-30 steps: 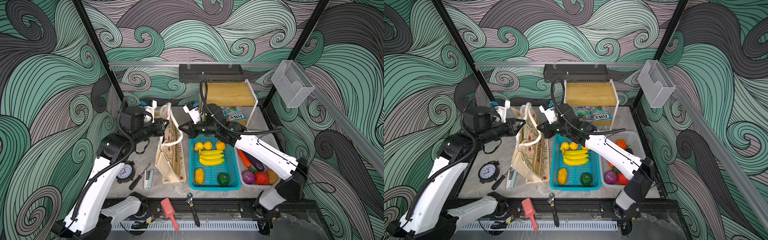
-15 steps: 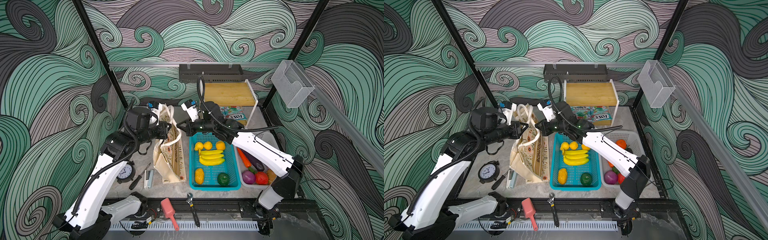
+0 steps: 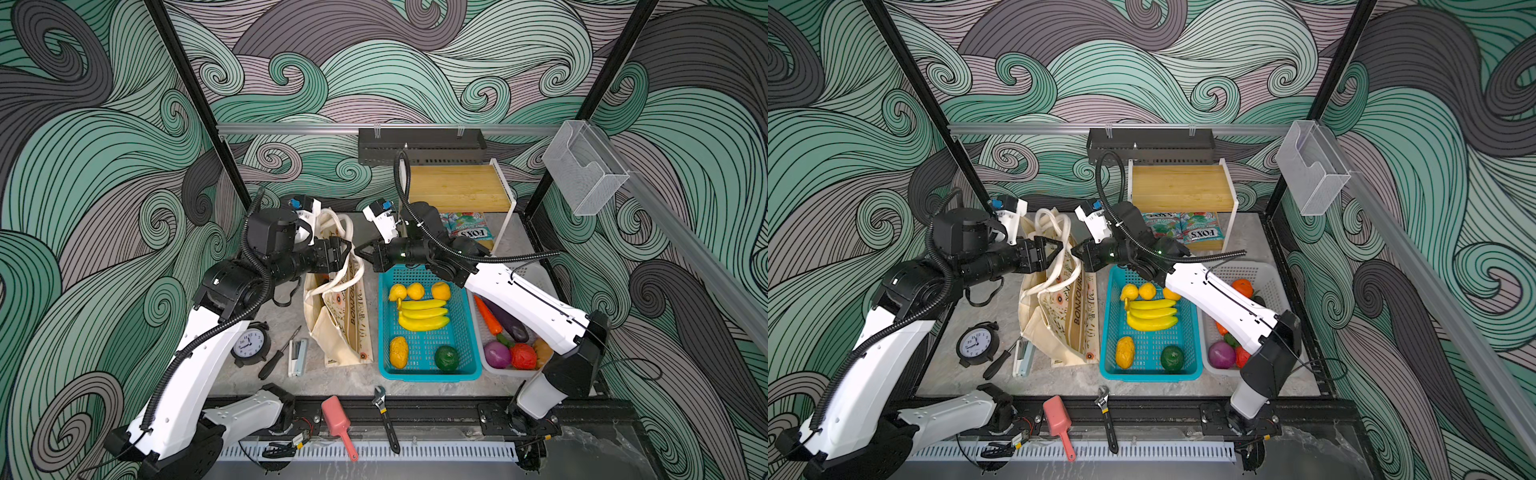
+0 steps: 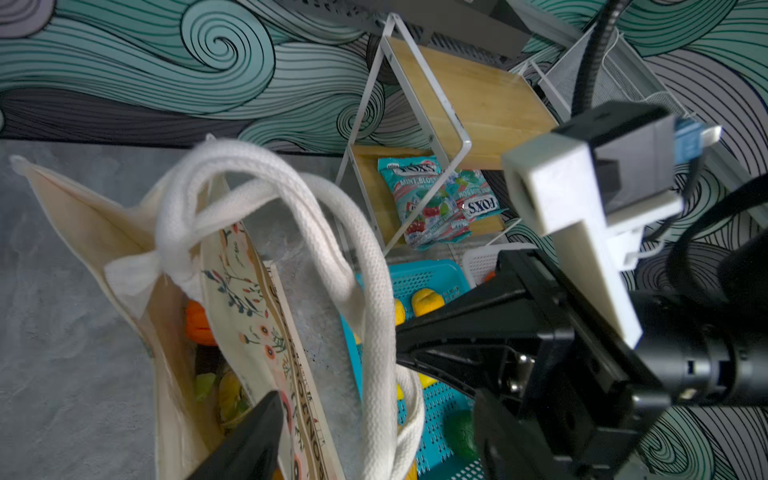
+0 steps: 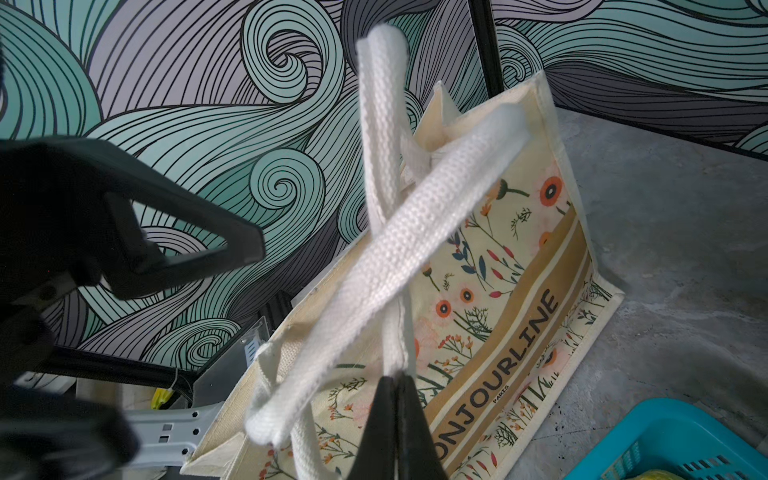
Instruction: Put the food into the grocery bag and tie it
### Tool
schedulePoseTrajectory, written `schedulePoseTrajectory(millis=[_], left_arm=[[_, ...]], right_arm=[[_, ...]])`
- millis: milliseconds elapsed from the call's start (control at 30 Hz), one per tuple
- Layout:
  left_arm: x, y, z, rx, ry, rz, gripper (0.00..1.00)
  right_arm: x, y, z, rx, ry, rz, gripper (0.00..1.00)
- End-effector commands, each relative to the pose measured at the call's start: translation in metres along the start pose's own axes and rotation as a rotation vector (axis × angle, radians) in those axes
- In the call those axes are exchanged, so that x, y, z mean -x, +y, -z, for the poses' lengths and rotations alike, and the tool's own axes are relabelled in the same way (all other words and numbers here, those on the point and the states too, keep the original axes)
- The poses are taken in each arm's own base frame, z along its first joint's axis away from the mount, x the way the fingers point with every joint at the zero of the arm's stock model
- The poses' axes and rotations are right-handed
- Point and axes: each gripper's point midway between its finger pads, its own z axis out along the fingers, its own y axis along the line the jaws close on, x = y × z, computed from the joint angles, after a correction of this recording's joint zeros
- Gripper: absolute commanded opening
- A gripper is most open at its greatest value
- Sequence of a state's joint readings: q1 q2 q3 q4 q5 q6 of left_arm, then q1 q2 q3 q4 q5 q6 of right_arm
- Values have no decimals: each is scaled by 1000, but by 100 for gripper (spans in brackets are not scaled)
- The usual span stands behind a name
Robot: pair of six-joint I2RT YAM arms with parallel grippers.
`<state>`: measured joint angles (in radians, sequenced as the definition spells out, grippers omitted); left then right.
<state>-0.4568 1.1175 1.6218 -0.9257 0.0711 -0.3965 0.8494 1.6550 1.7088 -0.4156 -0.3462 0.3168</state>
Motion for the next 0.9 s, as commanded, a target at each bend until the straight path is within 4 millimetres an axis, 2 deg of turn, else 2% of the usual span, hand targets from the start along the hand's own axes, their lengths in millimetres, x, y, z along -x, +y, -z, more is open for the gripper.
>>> schedulePoseTrajectory(millis=[0,233,367,433,567,633,733,767,867], left_arm=[[21,10,4,77,-85,56,83],[40,20,-30,139,-108,153,84],[47,18,-45,142,-87,205,78],[50,20,-47,146,-110,225,71],[55,24,-42,158,-154,239,39],[53,25,-41,161,-150,237,29],[50,31,-37,190,-141,226,28],[49,33,-36,194,-142,221,30],[52,37,-33,199,-156,225,56]], right_arm=[[10,19,18,33,-22,32,0],[4,36,34,75,-20,71,0],[-1,44,36,93,-15,95,0],[-4,44,36,93,-10,97,0],[-9,44,37,92,-3,103,0],[-9,42,37,84,-4,99,0],[-8,45,39,97,-13,105,0],[-8,46,40,102,-20,107,0],[-7,47,40,108,-27,103,0]])
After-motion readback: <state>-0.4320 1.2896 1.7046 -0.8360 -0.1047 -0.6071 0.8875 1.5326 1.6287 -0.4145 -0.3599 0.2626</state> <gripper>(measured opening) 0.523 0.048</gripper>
